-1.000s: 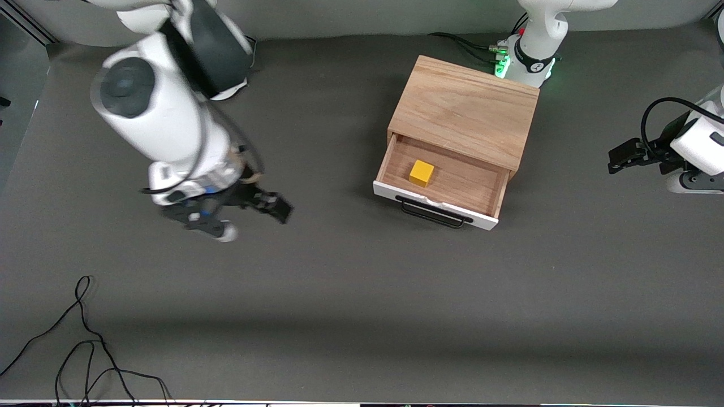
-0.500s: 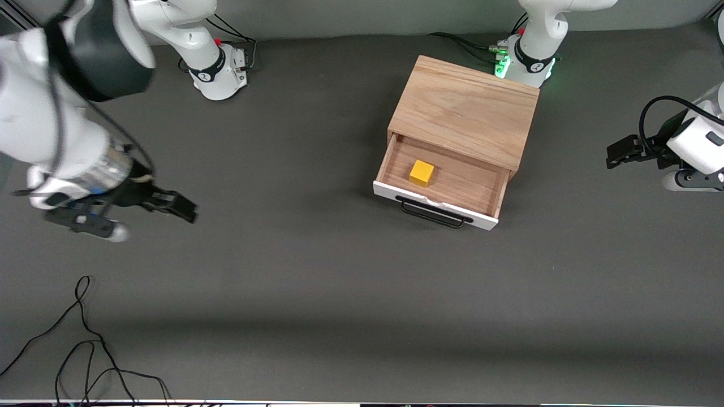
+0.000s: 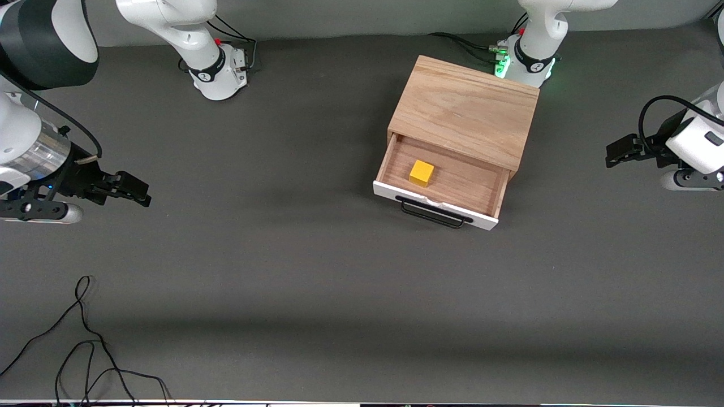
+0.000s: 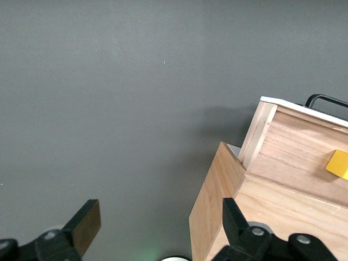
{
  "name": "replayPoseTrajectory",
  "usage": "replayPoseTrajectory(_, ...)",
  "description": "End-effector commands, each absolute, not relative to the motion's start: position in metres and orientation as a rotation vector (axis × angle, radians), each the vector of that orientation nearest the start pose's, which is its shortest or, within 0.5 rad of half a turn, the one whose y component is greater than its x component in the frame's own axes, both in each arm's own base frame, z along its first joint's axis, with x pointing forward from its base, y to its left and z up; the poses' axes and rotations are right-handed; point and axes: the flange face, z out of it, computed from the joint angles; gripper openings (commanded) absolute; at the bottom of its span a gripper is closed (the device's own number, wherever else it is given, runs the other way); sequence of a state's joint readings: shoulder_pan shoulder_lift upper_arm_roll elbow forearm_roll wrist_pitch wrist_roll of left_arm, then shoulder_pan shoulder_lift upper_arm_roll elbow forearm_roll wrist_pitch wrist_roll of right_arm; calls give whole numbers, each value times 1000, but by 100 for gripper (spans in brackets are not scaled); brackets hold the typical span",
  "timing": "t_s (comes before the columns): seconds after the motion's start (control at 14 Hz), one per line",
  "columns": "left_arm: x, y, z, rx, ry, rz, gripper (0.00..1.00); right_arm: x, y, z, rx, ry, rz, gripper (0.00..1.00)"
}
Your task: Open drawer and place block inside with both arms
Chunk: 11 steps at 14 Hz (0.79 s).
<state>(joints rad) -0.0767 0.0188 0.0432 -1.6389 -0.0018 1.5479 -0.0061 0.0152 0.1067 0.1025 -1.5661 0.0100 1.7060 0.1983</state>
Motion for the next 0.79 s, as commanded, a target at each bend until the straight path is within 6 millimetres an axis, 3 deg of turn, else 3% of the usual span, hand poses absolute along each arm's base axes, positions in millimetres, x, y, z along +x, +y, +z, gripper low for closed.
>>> replayPoseTrajectory(0.0,553,-20,584,-3127,72,177,100,593,66,571,-3109,86,-16,100)
replayPoseTrajectory(0.36,553,-20,584,-3127,72,180,100,593,65,570,-3111,43,-9,100)
replayPoseTrajectory(0.71,553,-20,583,-3126,72,185,100,596,45,573,-3109,10,-21,100)
